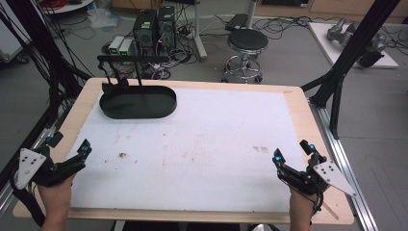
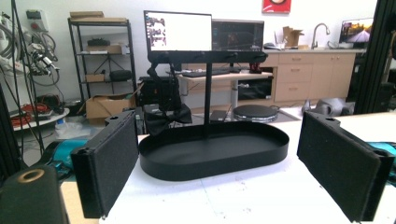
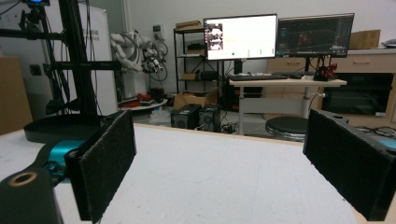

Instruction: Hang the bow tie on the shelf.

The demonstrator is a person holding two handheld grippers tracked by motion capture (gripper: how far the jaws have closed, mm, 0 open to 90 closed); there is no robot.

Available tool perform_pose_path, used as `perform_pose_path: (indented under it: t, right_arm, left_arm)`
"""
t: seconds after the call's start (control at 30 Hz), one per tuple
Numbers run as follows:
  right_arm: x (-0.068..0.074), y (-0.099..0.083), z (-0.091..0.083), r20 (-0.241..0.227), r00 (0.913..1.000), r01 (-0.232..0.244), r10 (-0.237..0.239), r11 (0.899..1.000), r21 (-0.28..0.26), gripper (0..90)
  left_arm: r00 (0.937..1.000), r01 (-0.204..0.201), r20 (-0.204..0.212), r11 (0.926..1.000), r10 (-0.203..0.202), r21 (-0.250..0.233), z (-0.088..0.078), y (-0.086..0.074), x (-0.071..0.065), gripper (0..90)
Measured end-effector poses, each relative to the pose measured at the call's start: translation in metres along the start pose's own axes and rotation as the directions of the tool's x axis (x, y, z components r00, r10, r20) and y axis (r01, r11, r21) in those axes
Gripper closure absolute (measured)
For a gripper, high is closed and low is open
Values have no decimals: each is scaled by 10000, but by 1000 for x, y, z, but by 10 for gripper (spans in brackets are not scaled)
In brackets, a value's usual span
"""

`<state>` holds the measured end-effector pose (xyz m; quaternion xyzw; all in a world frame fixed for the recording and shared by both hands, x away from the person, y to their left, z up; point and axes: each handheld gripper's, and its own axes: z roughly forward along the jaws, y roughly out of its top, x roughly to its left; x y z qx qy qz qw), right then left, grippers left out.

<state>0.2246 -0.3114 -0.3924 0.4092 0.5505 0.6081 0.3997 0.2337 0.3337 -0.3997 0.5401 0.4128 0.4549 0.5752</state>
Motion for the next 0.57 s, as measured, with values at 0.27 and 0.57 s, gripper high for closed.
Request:
perform_pose_path:
  t: [0.27, 0.57]
  right_arm:
    - [1, 4, -1, 33, 10000, -6, 6, 10000, -44, 87]
    - [-4, 4, 9, 177, 9998, 24, -23, 10000, -86, 87]
  left_arm:
    - [9997, -204, 160, 9998, 204, 35, -8, 1, -4, 131]
    - [9998, -95, 151, 9999, 93, 131, -14, -2, 4, 131]
